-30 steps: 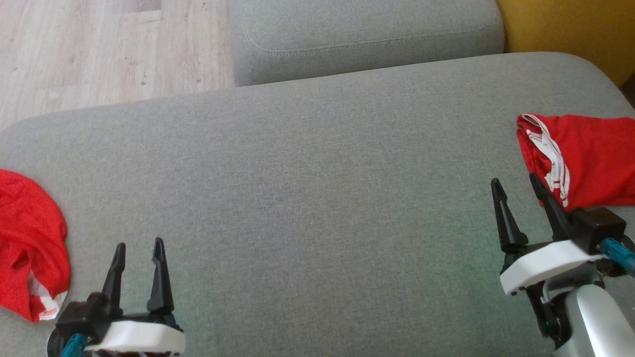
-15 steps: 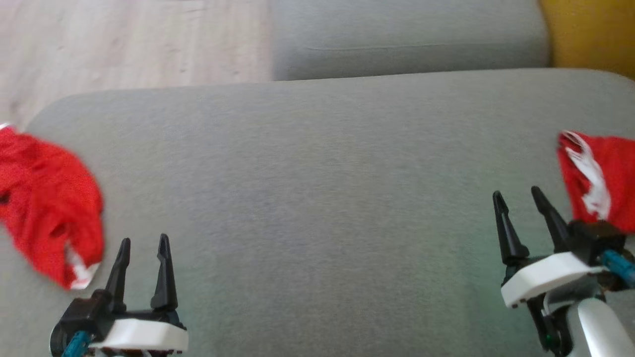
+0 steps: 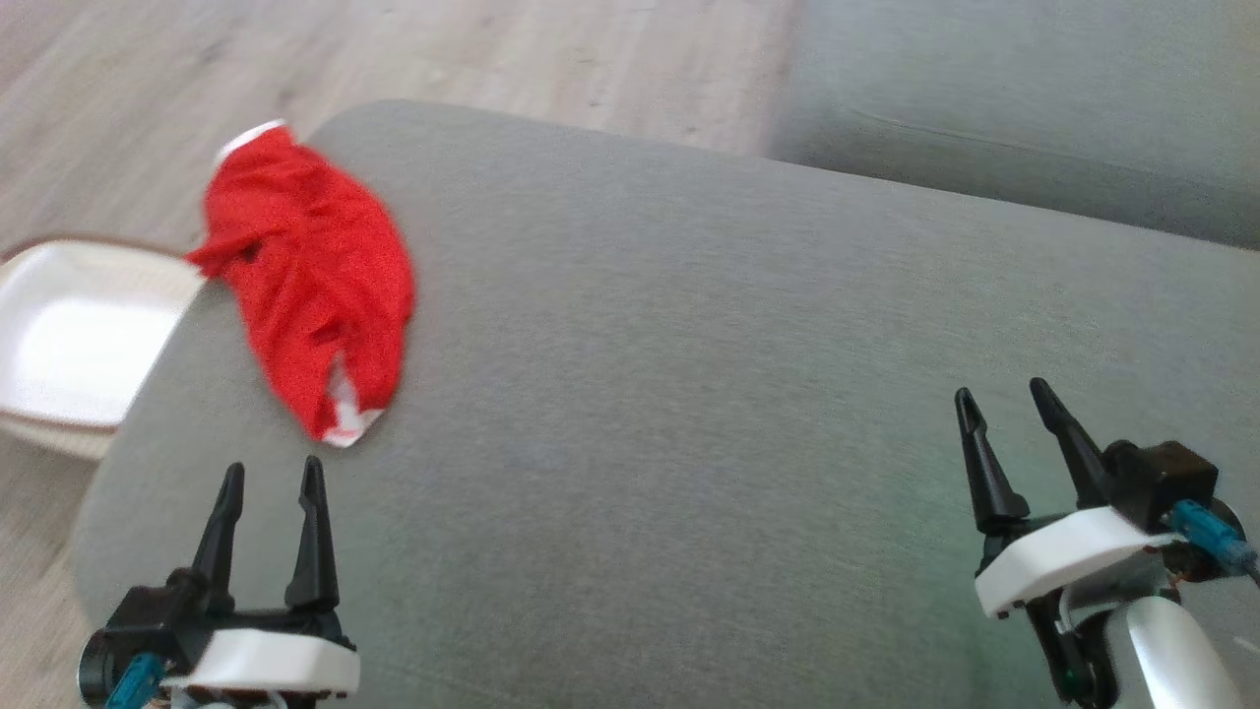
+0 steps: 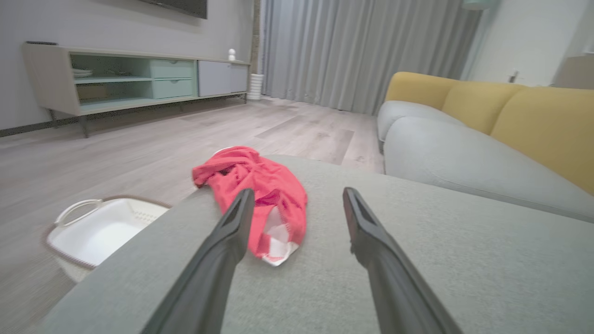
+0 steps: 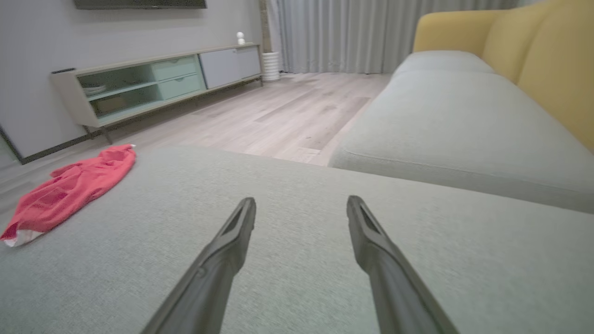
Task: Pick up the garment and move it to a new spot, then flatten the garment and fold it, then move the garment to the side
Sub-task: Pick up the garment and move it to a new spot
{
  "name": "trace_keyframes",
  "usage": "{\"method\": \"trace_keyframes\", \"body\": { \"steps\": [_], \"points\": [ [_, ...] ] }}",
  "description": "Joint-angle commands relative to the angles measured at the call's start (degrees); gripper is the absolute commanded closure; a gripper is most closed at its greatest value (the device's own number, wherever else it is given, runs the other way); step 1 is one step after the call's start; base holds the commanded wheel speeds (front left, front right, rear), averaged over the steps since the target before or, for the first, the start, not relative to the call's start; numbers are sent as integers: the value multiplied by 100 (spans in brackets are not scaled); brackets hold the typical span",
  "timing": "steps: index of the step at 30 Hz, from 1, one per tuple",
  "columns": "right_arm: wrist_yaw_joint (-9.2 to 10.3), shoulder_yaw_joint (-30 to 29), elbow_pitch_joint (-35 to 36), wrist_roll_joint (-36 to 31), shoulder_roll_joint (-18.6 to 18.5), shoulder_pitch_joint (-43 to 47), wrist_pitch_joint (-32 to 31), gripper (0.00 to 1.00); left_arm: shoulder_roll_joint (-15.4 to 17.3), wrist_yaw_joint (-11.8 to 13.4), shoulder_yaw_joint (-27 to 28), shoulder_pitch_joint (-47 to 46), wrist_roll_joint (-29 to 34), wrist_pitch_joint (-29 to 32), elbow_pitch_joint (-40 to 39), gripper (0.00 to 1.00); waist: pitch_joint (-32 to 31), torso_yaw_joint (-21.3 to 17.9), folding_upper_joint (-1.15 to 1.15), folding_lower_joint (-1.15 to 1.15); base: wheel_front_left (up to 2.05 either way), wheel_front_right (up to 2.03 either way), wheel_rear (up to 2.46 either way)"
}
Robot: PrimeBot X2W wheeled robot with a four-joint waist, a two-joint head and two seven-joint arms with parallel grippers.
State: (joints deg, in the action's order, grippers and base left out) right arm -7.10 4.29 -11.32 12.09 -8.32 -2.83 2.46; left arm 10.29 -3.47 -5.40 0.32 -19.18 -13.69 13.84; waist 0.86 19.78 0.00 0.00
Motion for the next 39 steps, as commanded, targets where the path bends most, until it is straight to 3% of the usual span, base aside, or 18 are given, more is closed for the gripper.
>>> {"method": "trace_keyframes", "body": {
  "steps": [1, 10, 20, 27, 32, 39],
  "points": [
    [-39, 145, 155, 13, -37, -220, 27, 0, 122, -25, 151, -174, -16, -7, -208, 0, 60, 483, 0, 0, 0, 0, 0],
    [-39, 212, 133, -8, -27, -278, 35, 0, 144, 34, 202, -162, -91, -14, -209, 0, 123, 748, 0, 0, 0, 0, 0],
    [-39, 224, 149, 7, -68, -333, 21, 0, 130, 191, 453, -319, -417, 223, -820, 0, 301, 629, 0, 0, 0, 0, 0],
    [-39, 191, 442, -113, -139, -518, -67, 0, 752, 300, 820, -1299, -770, 1527, -1142, 0, 834, 279, 0, 0, 0, 0, 0],
    [-39, 260, 837, -230, -238, -768, -177, 0, 1293, 367, 1185, -2121, -1069, 2299, -617, 0, 1513, -214, 0, 0, 0, 0, 0],
    [-39, 420, 1365, -434, -430, -1173, -241, 0, 1802, 580, 1858, -2832, -1664, 3001, 206, 0, 2393, -1044, 0, 0, 0, 0, 0]
  ]
}}
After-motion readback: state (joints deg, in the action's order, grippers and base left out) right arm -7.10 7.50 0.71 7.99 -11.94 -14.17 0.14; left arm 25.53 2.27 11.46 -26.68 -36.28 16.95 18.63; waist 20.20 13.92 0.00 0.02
